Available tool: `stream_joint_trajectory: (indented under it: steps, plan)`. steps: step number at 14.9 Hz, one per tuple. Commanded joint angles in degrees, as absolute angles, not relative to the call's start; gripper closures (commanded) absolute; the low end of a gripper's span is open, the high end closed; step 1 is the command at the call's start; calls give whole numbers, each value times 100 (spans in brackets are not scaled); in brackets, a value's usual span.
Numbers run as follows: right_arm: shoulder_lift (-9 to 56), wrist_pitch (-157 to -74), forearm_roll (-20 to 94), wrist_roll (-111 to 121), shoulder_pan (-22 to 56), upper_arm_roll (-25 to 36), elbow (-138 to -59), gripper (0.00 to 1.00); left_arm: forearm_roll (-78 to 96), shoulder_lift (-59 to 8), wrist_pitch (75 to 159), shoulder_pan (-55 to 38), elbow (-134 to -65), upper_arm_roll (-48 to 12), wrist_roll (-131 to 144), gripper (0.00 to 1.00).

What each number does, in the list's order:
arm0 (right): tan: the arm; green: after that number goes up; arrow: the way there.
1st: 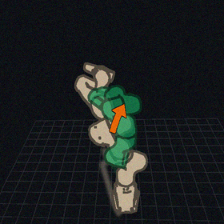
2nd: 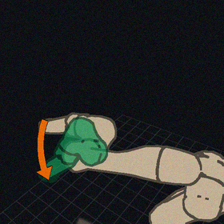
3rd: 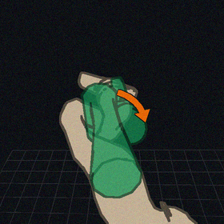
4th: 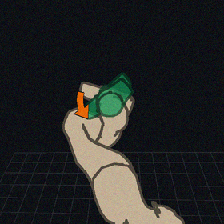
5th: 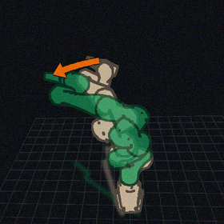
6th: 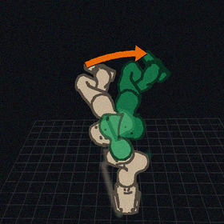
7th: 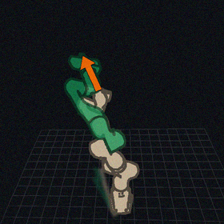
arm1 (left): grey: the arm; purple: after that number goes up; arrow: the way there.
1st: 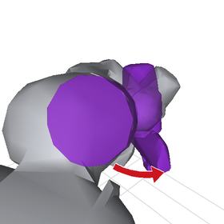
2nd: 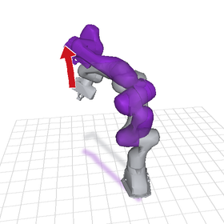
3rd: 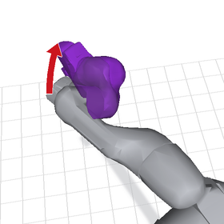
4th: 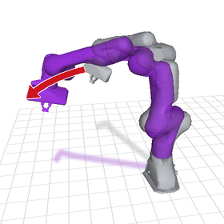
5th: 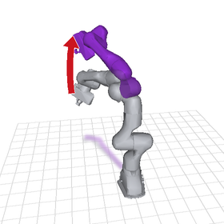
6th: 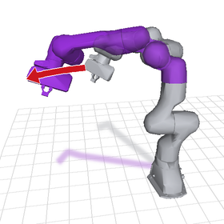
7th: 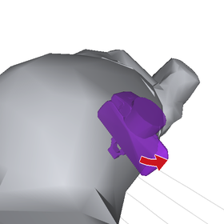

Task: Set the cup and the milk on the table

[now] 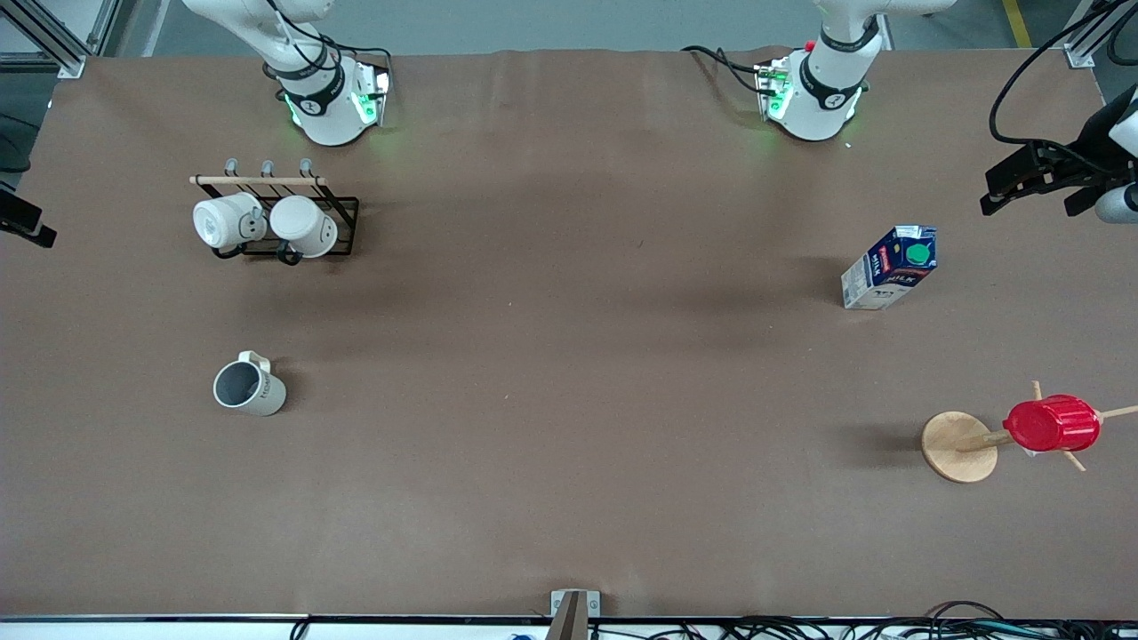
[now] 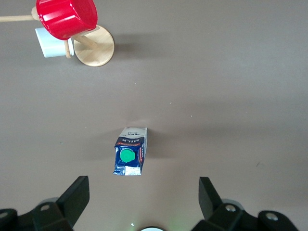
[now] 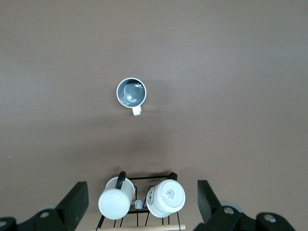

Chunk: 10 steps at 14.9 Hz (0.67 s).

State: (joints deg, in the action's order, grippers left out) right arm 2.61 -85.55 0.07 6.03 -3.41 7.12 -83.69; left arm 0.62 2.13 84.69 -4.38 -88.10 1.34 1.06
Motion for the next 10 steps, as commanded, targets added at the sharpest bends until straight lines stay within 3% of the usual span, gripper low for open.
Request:
stream_joint_trajectory:
  steps: [1,10]
  plan:
    - [220,-8596,-35,633,-413,650,-8429,0,-9,290,8437,-475,-8833,149,53,0]
    - [430,-8805,-9,773,-492,677,-8437,0,-44,237,8420,-457,-8894,158,53,0]
